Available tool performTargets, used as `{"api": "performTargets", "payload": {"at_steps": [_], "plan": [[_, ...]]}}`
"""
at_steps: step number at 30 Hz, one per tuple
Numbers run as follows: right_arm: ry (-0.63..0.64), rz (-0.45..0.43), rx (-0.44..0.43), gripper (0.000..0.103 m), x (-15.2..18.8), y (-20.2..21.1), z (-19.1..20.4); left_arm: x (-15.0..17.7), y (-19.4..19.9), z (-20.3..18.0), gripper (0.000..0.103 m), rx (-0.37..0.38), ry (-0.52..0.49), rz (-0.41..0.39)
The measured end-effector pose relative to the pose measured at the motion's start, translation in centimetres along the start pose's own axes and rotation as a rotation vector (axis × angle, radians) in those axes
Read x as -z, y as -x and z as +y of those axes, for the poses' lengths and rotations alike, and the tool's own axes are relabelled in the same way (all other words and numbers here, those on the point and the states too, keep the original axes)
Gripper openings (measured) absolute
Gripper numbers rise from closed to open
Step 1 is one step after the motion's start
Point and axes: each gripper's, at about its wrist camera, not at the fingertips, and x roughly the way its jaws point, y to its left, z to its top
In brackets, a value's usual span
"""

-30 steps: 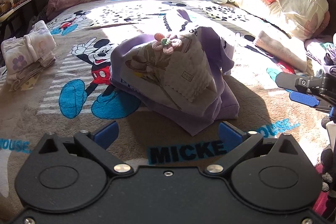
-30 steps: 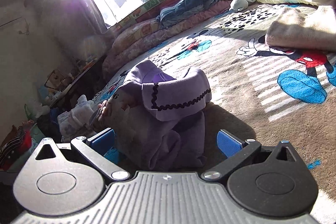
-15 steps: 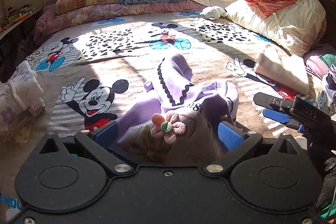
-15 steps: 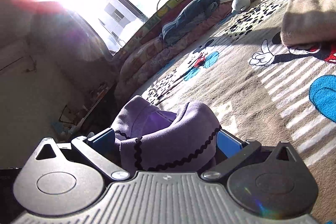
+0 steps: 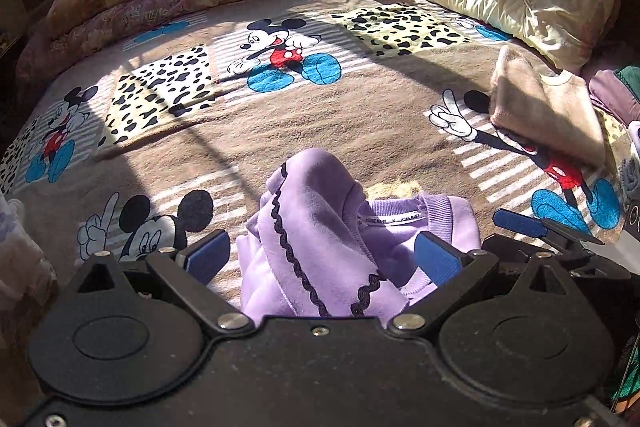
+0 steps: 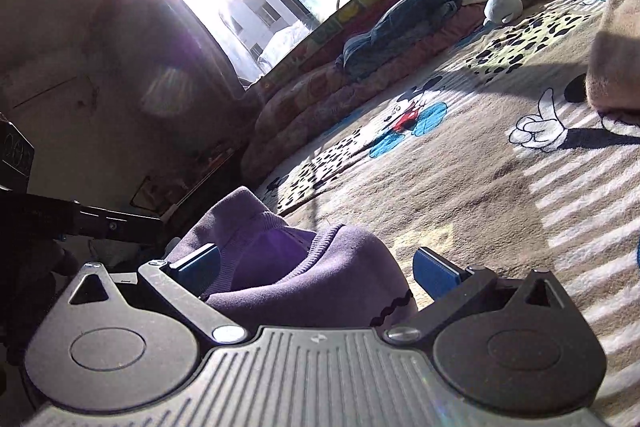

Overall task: Fold clothes
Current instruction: 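Grasp the sweatshirt hem with the left gripper while the right gripper grasps another edge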

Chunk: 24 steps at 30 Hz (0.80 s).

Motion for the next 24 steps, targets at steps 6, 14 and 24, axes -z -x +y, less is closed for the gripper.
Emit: {"api": "performTargets", "payload": {"at_steps": [6, 14, 24], "plan": [[-0.065, 0.014, -0.014, 0.099, 0.5, -1.6, -1.0, -1.6, -4.0, -0.7, 0.098, -0.013, -0.062, 0.087], [-0.089, 0.028, -0.053, 0.064, 2.0, -2.6, -0.7, -2.2, -8.2, -0.5, 0.039, -0.054, -0.077, 0.183], [-0.015, 0.007, -0.094, 0.027, 3.4, 0.7, 1.8, 2.5, -0.9, 0.9, 0.013, -0.049, 0.017, 0.001]]}}
